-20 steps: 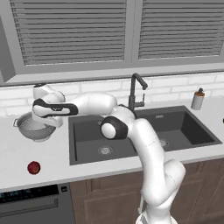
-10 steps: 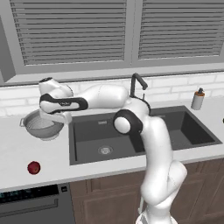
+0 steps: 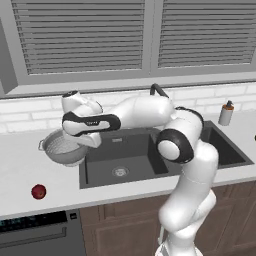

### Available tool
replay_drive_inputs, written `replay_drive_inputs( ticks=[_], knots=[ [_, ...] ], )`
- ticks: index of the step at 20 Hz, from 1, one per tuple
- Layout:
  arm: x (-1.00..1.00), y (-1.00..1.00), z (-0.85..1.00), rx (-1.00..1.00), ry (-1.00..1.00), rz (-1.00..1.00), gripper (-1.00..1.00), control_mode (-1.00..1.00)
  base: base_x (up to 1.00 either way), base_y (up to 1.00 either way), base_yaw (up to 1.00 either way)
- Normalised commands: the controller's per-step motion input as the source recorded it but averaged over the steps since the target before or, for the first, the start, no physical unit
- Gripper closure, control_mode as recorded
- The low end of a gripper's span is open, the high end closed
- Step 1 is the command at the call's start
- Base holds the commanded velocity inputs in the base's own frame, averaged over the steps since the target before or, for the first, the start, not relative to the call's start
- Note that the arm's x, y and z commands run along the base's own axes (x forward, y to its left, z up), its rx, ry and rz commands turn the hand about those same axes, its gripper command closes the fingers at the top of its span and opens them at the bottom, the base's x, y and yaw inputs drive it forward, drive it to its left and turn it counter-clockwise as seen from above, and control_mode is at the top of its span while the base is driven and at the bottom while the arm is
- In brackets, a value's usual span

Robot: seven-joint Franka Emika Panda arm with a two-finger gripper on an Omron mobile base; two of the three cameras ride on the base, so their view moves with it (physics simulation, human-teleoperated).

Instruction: Put the colander in the sink, put the pear, kiwi in the colander, and turn on the sink faucet and pour water over the colander.

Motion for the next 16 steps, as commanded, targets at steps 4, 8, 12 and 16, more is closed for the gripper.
replay_drive_inputs(
  ticks=[4, 8, 12, 16],
  knots=[
    [-0.22, -0.81, 0.06, 0.0, 0.0, -0.31, 1.0, -1.0, 0.0, 0.0, 0.0],
    [0.0, -0.85, 0.01, 0.0, 0.06, -0.38, 1.0, -1.0, 0.0, 0.0, 0.0],
    [0.14, -0.78, 0.01, 0.0, 0.15, -0.3, 1.0, -1.0, 0.0, 0.0, 0.0],
    [0.0, -0.78, -0.01, 0.0, 0.22, -0.16, 1.0, -1.0, 0.0, 0.0, 0.0]
  ],
)
